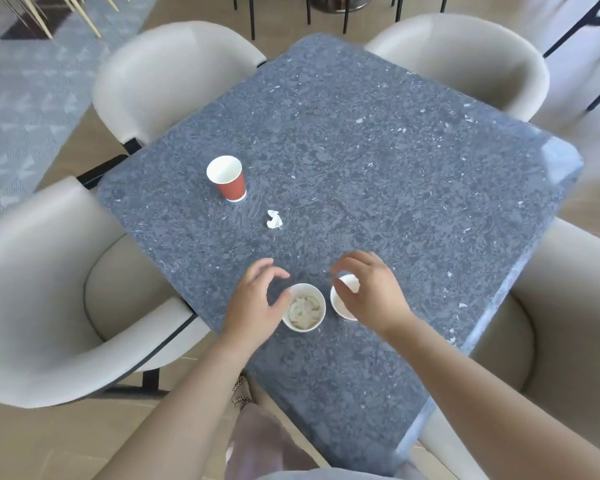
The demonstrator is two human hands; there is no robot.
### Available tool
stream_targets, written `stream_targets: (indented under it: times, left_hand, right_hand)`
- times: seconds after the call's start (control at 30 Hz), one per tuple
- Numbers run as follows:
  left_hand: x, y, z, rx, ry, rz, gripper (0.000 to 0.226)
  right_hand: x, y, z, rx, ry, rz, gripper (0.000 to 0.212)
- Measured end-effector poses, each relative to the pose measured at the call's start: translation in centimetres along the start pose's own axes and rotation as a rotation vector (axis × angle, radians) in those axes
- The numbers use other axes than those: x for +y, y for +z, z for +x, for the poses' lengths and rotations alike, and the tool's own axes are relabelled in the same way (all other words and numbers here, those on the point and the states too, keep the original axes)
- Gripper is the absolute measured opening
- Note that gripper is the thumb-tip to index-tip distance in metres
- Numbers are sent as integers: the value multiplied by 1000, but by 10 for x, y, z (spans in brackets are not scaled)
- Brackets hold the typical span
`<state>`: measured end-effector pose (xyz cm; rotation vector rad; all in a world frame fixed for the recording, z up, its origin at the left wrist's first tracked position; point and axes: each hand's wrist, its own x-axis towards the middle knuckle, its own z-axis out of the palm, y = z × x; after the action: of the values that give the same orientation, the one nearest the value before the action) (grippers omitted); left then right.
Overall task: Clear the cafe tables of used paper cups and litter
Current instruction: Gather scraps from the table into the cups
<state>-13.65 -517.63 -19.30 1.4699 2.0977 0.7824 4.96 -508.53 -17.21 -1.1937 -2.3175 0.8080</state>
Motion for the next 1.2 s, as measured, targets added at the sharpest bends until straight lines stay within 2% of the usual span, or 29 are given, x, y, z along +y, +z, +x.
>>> stream_targets:
  times: [0.13, 0.47, 0.73, 0.83, 1.0, 1.2]
  left_hand:
    - [-25, -25, 39, 16, 18, -14, 17]
    - [-85, -80, 135, -122, 139, 56, 23]
    - [-116, -108, 207, -114, 189, 336, 43]
    - [-120, -101, 218, -185, 174, 407, 43]
    - [-120, -93, 228, -274, 228, 391, 21]
    - [-85, -81, 212, -342, 420, 335, 18]
  right_hand:
    - [-17, 21, 40, -24, 8, -19, 14]
    - [-49, 86, 130, -24, 145, -65, 19]
    - [-27, 138, 176, -277, 333, -198, 42]
    - [-20, 148, 174, -315, 371, -225, 38]
    - [-27, 140, 169, -267, 429, -198, 30]
    - [-45, 91, 128, 63, 498, -95, 20]
